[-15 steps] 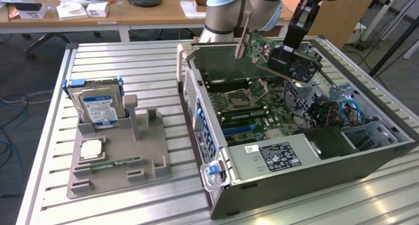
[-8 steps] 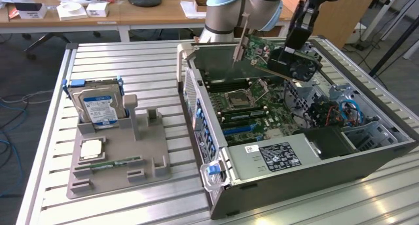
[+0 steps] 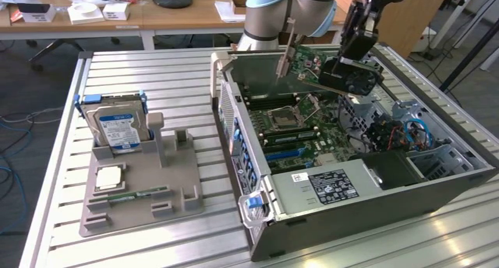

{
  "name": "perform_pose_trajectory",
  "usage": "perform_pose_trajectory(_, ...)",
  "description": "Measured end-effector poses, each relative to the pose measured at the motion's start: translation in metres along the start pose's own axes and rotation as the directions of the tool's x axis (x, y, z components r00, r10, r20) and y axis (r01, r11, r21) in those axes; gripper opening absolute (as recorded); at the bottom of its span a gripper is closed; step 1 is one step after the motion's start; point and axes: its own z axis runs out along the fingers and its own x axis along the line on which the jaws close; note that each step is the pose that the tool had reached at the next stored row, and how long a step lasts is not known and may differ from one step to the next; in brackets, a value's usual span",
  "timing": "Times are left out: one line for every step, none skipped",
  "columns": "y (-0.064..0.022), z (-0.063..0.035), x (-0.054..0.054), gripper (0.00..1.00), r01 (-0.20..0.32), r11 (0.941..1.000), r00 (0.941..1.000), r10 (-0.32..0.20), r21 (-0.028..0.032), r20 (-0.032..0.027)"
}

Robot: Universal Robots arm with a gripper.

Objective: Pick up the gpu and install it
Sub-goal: 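Insert the gpu into the slot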

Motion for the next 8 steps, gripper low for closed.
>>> perform_pose_trajectory(0.0, 0.0002, 0.0, 0.26, 0.015, 0.9999, 0.9999, -0.015, 0.0002, -0.0005)
perform_pose_trajectory(0.0, 0.0003, 0.0, 0.26, 0.03, 0.9996, 0.9996, -0.03, 0.0004, -0.001)
perform_pose_trajectory(0.0, 0.0005, 0.0, 0.26, 0.045, 0.999, 0.999, -0.045, 0.0006, -0.0016)
perform_pose_trajectory(0.0, 0.0006, 0.0, 0.26, 0.06, 0.9982, 0.9982, -0.06, 0.0008, -0.0022)
perform_pose_trajectory(0.0, 0.0008, 0.0, 0.26, 0.074, 0.9972, 0.9972, -0.074, 0.001, -0.0027)
perform_pose_trajectory(0.0, 0.0009, 0.0, 0.26, 0.089, 0.996, 0.996, -0.089, 0.0011, -0.0032)
perform_pose_trajectory(0.0, 0.0011, 0.0, 0.26, 0.104, 0.9946, 0.9946, -0.104, 0.0013, -0.0038)
perform_pose_trajectory(0.0, 0.0012, 0.0, 0.26, 0.118, 0.993, 0.9929, -0.118, 0.0014, -0.0044)
